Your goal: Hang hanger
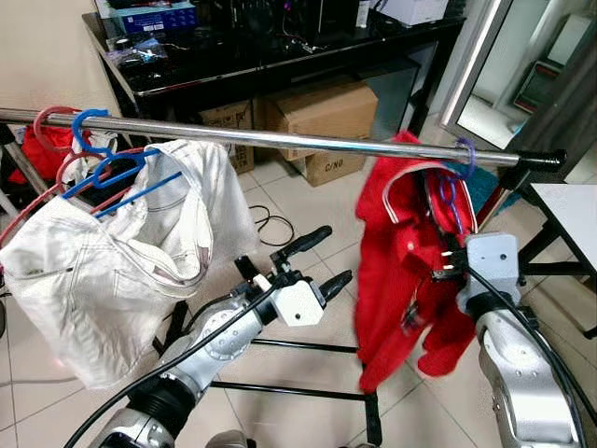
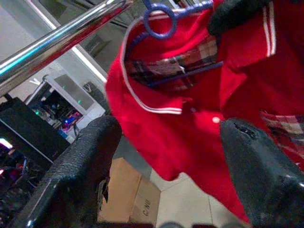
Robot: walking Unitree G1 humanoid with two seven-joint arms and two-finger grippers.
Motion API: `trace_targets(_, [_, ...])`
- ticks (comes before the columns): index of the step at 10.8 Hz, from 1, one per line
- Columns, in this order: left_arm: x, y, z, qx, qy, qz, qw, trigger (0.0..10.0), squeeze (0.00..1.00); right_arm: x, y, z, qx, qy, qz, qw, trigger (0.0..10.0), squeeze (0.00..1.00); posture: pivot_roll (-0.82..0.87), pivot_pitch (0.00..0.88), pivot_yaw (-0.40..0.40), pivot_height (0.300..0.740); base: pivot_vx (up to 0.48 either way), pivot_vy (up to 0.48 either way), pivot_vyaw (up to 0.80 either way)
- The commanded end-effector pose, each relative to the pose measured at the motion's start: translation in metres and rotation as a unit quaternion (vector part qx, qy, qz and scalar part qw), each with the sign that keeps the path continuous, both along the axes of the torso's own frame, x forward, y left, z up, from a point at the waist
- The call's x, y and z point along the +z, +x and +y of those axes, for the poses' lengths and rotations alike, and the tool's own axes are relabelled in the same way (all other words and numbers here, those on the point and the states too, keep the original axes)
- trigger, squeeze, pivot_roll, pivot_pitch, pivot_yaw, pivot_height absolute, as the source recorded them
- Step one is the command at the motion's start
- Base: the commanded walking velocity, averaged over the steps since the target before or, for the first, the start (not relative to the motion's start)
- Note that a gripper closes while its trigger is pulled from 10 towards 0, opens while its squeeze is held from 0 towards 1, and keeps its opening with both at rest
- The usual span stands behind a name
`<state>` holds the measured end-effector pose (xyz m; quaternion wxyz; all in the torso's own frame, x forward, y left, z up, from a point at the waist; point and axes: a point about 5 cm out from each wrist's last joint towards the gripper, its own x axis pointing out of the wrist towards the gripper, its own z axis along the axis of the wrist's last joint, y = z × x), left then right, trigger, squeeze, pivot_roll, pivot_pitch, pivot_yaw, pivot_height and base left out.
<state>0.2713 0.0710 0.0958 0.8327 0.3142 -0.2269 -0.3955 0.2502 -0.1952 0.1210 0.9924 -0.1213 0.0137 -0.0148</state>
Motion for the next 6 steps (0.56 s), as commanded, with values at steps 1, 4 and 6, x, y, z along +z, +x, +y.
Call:
trace_targets(1, [0.004, 0.002, -0.002, -0.004, -0.002, -0.008, 1.0, 10.0, 0.0, 0.021, 0.001, 0.002, 0.009, 0.002, -0.058, 0.998, 0.0, 0.0, 0.05, 0.001, -0.013, 0.74, 0.0, 0.0, 0.0])
trace_targets(4, [0.001, 0.0, 0.0, -0.001, -0.005, -0.004, 1.0, 10.0, 0.0, 0.013, -0.005, 0.001, 0.029, -0.014, -0.051, 0.998, 0.0, 0.0, 0.05, 0.002, -0.014, 0.74, 0.0, 0.0, 0.0])
trace_targets(6, [-0.001, -0.001, 0.001, 0.005, -0.011, 0.003, 1.0, 10.0, 0.0, 0.007, -0.014, 0.003, 0.048, -0.041, -0.073, 0.995, 0.0, 0.0, 0.05, 0.011, -0.018, 0.74, 0.0, 0.0, 0.0])
